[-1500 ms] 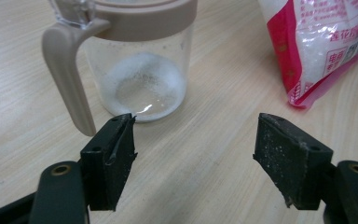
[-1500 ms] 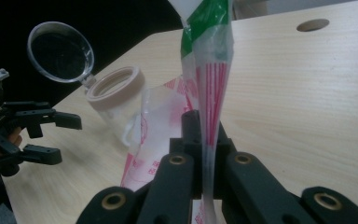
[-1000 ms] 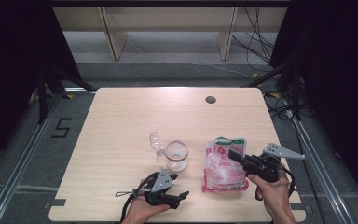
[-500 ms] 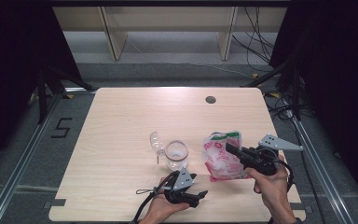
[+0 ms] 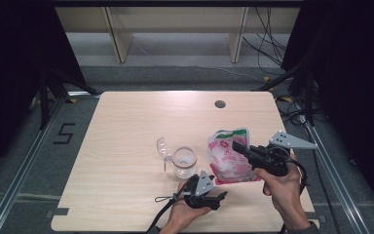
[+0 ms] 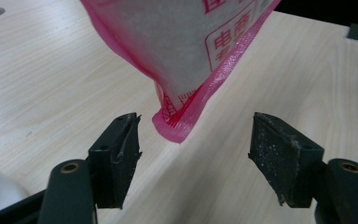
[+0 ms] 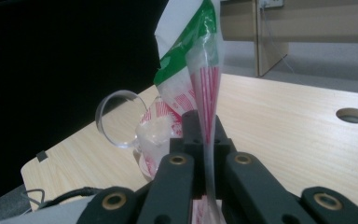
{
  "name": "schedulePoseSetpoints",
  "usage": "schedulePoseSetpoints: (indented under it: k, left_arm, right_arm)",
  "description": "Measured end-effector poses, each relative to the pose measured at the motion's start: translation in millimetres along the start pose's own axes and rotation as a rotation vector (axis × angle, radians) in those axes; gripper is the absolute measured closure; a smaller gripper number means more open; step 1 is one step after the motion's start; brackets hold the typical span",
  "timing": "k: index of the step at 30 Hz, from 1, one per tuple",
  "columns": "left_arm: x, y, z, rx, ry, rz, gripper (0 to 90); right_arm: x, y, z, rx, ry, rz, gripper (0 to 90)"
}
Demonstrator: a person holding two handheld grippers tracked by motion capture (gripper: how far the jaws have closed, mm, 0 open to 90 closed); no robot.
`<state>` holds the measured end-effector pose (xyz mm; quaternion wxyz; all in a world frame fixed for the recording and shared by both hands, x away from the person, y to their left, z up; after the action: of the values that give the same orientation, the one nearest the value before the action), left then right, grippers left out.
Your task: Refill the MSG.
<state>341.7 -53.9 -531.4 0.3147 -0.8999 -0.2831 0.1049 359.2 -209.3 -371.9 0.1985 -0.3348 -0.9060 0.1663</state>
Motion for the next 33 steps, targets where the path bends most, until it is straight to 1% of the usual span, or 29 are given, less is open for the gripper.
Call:
schedulePoseSetpoints:
  k: [1, 2, 3, 4, 5, 6, 7, 8, 9, 10, 11, 12, 13, 14, 15, 17, 18, 19, 20, 21, 23, 25, 26, 27, 28, 29, 30, 32, 33]
  left_arm:
    - [-0.7, 0.8, -1.3, -0.008, 0.006, -0.021, 37.4]
    - [-0.7, 2.0, -3.3, -0.020, 0.022, -0.042, 40.4]
    - [-1.6, 3.3, -4.4, -0.023, 0.013, -0.041, 41.4]
    - [-1.8, 4.3, -5.6, -0.028, 0.015, -0.052, 42.4]
    - [-2.1, 6.6, -6.3, -0.031, 0.022, -0.034, 47.0]
    - [-1.7, 8.4, -6.9, -0.032, 0.030, -0.061, 48.1]
    - [-1.9, 9.5, -7.0, -0.035, 0.030, -0.074, 50.0]
    - [-1.6, 9.9, -7.5, -0.047, 0.029, -0.083, 55.3]
    - [-2.3, 9.7, -8.0, -0.058, 0.027, -0.089, 56.9]
    - [-2.8, 9.7, -8.0, -0.057, 0.034, -0.098, 57.4]
    - [-3.2, 9.8, -7.8, -0.065, 0.031, -0.108, 59.3]
    - [-3.8, 10.1, -7.4, -0.073, 0.021, -0.113, 61.1]
    - [-4.1, 9.9, -7.2, -0.081, 0.007, -0.116, 63.0]
    - [-4.1, 9.0, -6.9, -0.087, -0.007, -0.120, 64.9]
    - [-4.1, 7.5, -7.1, -0.112, -0.025, -0.127, 66.1]
    - [-5.0, 4.9, -6.8, -0.138, -0.032, -0.155, 68.4]
    - [-5.4, 4.0, -6.6, -0.141, -0.033, -0.159, 69.1]
    - [-5.7, 4.1, -6.8, -0.142, -0.031, -0.157, 69.2]
    - [-5.9, 4.4, -6.9, -0.140, -0.043, -0.149, 69.8]
    - [-5.1, 5.7, -7.2, -0.151, -0.054, -0.144, 69.8]
    - [-4.6, 6.0, -7.9, -0.155, -0.065, -0.159, 70.4]
    - [-5.5, 5.9, -8.1, -0.140, -0.068, -0.161, 71.0]
    - [-5.9, 6.2, -8.3, -0.141, -0.077, -0.161, 71.2]
    - [-5.8, 6.2, -8.6, -0.141, -0.087, -0.156, 71.3]
    - [-5.4, 6.3, -9.0, -0.143, -0.095, -0.152, 71.3]
    - [-4.3, 6.2, -9.5, -0.145, -0.105, -0.158, 71.4]
    - [-3.6, 6.2, -10.0, -0.148, -0.116, -0.162, 71.4]
    - [-2.4, 7.8, -11.8, -0.160, -0.120, -0.149, 71.5]
    - [-2.1, 8.1, -13.0, -0.156, -0.110, -0.140, 71.6]
  right_arm:
    - [0.9, -0.1, -1.8, -0.005, -0.005, 0.001, 90.0]
    - [3.3, -0.3, -3.3, -0.006, 0.007, -0.007, 90.0]
    - [3.7, -0.2, -5.4, -0.016, -0.013, -0.007, 90.0]
    - [6.5, -0.9, -5.9, -0.004, -0.002, -0.008, 90.0]
    - [7.0, -0.1, -7.0, -0.005, -0.019, -0.012, 90.0]
    - [8.4, -0.1, -7.8, -0.004, -0.022, -0.013, 90.0]
    - [10.7, 0.2, -8.2, -0.001, -0.010, -0.016, 90.0]
    - [11.5, 0.8, -8.7, 0.000, -0.010, -0.016, 90.0]
    - [10.3, 1.7, -9.1, 0.005, -0.034, -0.005, 90.0]
    - [11.1, 3.0, -9.4, 0.002, -0.029, -0.012, 90.0]
    - [13.3, 2.5, -9.4, 0.011, -0.004, -0.018, 90.0]
    - [11.6, 3.6, -10.2, 0.008, -0.032, -0.008, 90.0]
    - [12.4, 4.3, -10.4, 0.010, -0.030, 0.002, 90.0]
    - [12.1, 4.8, -11.2, 0.019, -0.042, 0.004, 90.0]
    - [12.7, 5.0, -11.8, 0.017, -0.040, 0.008, 90.0]
    - [13.3, 4.8, -13.8, 0.021, -0.035, 0.020, 90.0]
    - [12.5, 4.9, -15.7, 0.018, -0.044, 0.010, 90.0]
    - [13.5, 5.1, -16.2, 0.018, -0.023, 0.008, 90.0]
    - [12.5, 6.0, -17.2, 0.013, -0.034, 0.008, 90.0]
    - [10.1, 7.4, -18.4, 0.005, -0.074, 0.025, 90.0]
    - [13.1, 9.8, -18.2, 0.022, -0.037, 0.015, 90.0]
    - [13.8, 12.8, -19.3, 0.030, -0.059, 0.018, 90.0]
    - [15.4, 14.6, -20.0, 0.038, -0.048, 0.020, 90.0]
    - [15.0, 16.8, -21.5, 0.038, -0.064, 0.023, 90.0]
    - [17.1, 18.0, -22.3, 0.043, -0.039, 0.020, 90.0]
    - [16.5, 19.4, -23.7, 0.046, -0.051, 0.017, 90.0]
    - [15.6, 22.0, -25.8, 0.035, -0.065, 0.028, 90.0]
    - [17.0, 24.2, -28.3, 0.054, -0.052, 0.029, 90.0]
    - [17.2, 26.7, -30.6, 0.052, -0.062, 0.031, 90.0]
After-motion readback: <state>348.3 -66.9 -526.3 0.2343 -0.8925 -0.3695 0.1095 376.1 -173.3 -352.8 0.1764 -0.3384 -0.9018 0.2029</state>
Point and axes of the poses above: each handheld gripper's, and its own axes: y roughly forward along the jaws, z roughly out of its underside, x roughly to its left, the point moved 4 cm from there along y, roughly forward along the jaws, and after that the axes turned 10 degrees about x, right-handed, at the moved point
